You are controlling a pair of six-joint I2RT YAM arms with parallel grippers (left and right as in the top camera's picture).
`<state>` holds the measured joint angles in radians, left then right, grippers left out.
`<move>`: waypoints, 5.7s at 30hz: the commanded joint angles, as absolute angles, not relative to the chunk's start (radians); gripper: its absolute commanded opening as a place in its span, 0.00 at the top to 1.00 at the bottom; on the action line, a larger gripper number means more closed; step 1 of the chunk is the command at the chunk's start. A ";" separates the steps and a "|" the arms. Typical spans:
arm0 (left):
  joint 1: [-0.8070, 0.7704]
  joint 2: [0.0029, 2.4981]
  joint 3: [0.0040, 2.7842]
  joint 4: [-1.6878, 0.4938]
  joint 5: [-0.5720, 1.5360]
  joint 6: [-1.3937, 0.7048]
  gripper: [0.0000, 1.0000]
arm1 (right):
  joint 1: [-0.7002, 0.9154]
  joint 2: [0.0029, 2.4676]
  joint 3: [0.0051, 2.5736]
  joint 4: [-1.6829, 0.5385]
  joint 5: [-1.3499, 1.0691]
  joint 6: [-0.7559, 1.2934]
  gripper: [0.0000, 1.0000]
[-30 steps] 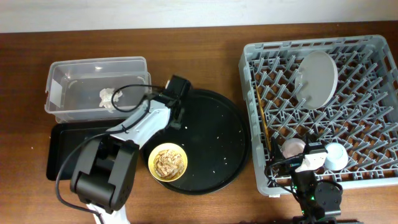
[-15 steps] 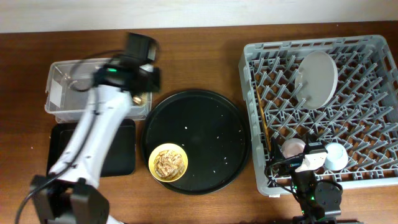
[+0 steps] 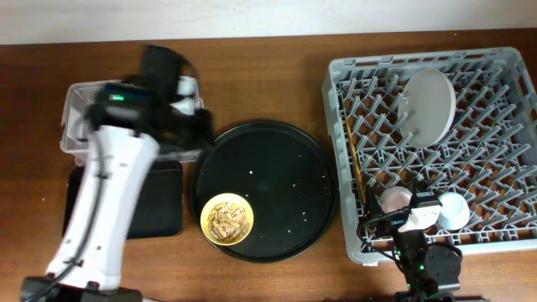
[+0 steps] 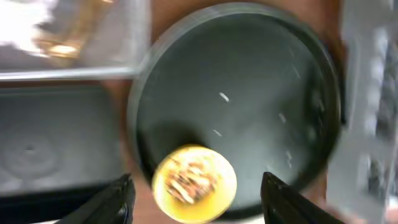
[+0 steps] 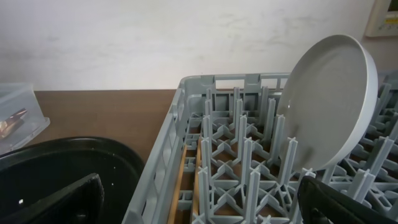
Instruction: Sort waste into correct bins and load items into the dishwasher rack
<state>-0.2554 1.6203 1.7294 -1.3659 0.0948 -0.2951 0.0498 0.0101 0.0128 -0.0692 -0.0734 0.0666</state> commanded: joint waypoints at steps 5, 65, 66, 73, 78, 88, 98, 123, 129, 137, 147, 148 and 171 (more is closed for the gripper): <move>-0.704 1.633 1.299 -1.150 -0.110 -0.696 0.37 | 0.044 0.003 0.006 -0.070 -0.079 0.060 0.02; 0.619 1.767 0.894 -1.041 1.530 0.832 1.00 | 0.044 0.003 0.006 -0.070 -0.079 0.060 0.02; 0.627 1.768 0.894 -0.993 1.548 0.630 1.00 | 0.044 0.003 0.006 -0.070 -0.079 0.060 0.02; 0.533 1.665 0.893 -1.222 1.486 0.892 1.00 | 0.044 0.003 0.006 -0.070 -0.079 0.060 0.02; 0.588 1.615 0.911 -1.092 1.374 0.672 1.00 | 0.044 0.003 0.006 -0.070 -0.079 0.060 0.02; 0.112 1.583 0.929 -1.065 1.574 0.817 1.00 | 0.044 0.003 0.006 -0.070 -0.079 0.060 0.02; -0.252 1.588 1.066 0.380 1.066 -0.575 1.00 | 0.044 0.003 0.006 -0.070 -0.079 0.060 0.02; -0.683 2.439 1.756 0.830 0.797 -1.222 0.85 | 0.044 0.003 0.006 -0.070 -0.079 0.060 0.02; -0.612 2.439 1.756 0.686 0.897 -1.222 0.76 | 0.044 0.003 0.006 -0.070 -0.079 0.060 0.02; -0.617 2.439 1.756 0.687 0.852 -1.301 0.99 | 0.044 0.003 0.006 -0.070 -0.079 0.060 0.02; -0.604 2.439 1.756 0.679 0.662 -1.480 0.47 | 0.044 0.003 0.006 -0.070 -0.079 0.060 0.02; -0.592 2.439 1.756 0.679 0.685 -1.480 0.01 | 0.044 0.003 0.006 -0.070 -0.079 0.060 0.01; -0.418 1.493 1.756 -1.280 -0.202 -0.361 0.01 | 0.044 0.003 0.006 -0.070 -0.079 0.060 0.02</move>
